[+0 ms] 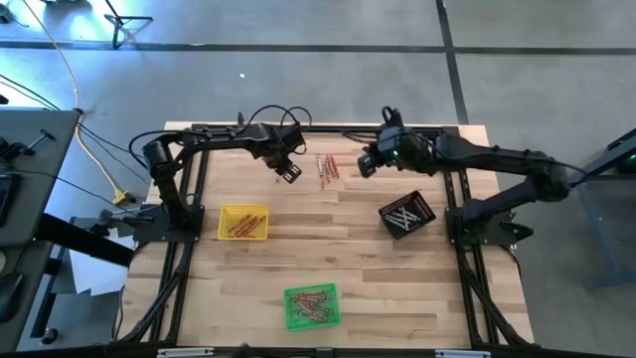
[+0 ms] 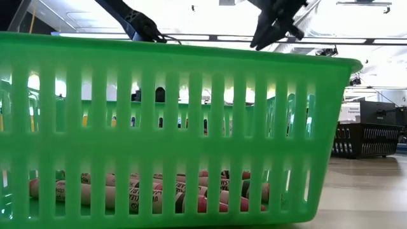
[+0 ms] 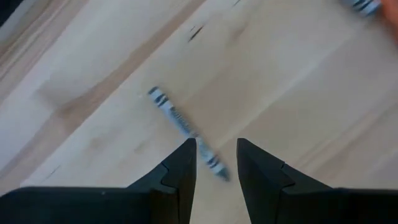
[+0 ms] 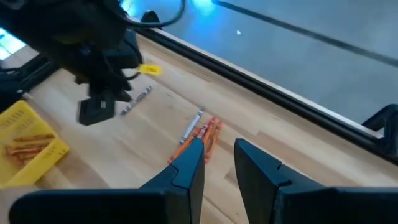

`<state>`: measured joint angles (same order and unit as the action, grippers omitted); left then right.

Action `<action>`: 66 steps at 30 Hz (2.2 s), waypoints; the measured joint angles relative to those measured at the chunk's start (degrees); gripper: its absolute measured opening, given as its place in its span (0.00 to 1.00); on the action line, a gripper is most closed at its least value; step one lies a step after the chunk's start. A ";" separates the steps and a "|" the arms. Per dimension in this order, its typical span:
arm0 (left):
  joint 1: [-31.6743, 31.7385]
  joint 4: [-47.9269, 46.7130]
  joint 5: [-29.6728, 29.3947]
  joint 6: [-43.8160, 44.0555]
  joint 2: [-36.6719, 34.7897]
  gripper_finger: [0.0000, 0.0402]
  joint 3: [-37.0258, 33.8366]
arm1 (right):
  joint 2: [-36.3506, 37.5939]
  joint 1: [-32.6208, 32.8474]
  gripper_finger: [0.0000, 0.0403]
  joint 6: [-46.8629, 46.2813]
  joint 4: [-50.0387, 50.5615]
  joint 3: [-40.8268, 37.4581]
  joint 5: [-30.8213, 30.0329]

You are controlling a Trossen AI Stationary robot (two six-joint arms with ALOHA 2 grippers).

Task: Sort crayons
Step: Put the left gray crayon into the black bin

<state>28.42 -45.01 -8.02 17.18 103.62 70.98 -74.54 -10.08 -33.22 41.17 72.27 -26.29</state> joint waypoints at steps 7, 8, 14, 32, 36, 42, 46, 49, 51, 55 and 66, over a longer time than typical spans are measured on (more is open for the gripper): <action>3.37 -0.80 -0.85 -2.87 -0.08 0.25 0.00 | -5.00 -5.49 0.21 0.28 -2.87 0.00 5.79; 3.72 -0.81 -0.22 -2.85 -0.02 0.25 0.00 | -5.78 -5.87 0.21 0.27 -2.76 0.00 6.12; 4.35 -0.62 1.96 -1.59 2.49 0.25 0.00 | -8.99 -6.95 0.21 0.60 -2.88 0.00 8.95; 3.98 -0.90 5.91 6.03 10.60 0.24 0.44 | -8.61 -7.67 0.21 7.91 -2.93 0.02 13.25; 3.99 -0.95 6.26 6.27 10.82 0.13 0.46 | -8.61 -7.67 0.21 9.65 -2.91 0.02 13.25; 4.07 -1.34 7.44 6.43 9.14 0.02 0.05 | -6.95 -7.87 0.21 14.06 -2.35 0.02 13.26; 4.01 -1.96 11.45 6.79 6.34 0.01 -0.44 | -1.58 -9.05 0.21 15.72 -1.08 0.02 13.40; 3.59 -0.05 14.67 7.68 1.61 0.01 -0.13 | 2.69 -10.63 0.21 15.72 -1.37 0.02 13.36; 3.30 1.79 15.49 8.23 -1.99 0.00 -0.13 | 4.52 -11.66 0.21 15.72 -1.71 0.02 13.34; 1.48 11.83 17.05 8.25 -10.05 0.00 -0.16 | 5.61 -12.40 0.21 15.74 -2.56 0.02 13.35; -4.20 45.88 15.02 6.27 -18.37 0.00 -0.03 | -0.51 -13.36 0.21 21.73 -17.10 0.00 21.24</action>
<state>24.22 0.87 7.00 23.45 85.25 70.95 -75.05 -23.44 -11.48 24.07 72.27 -5.06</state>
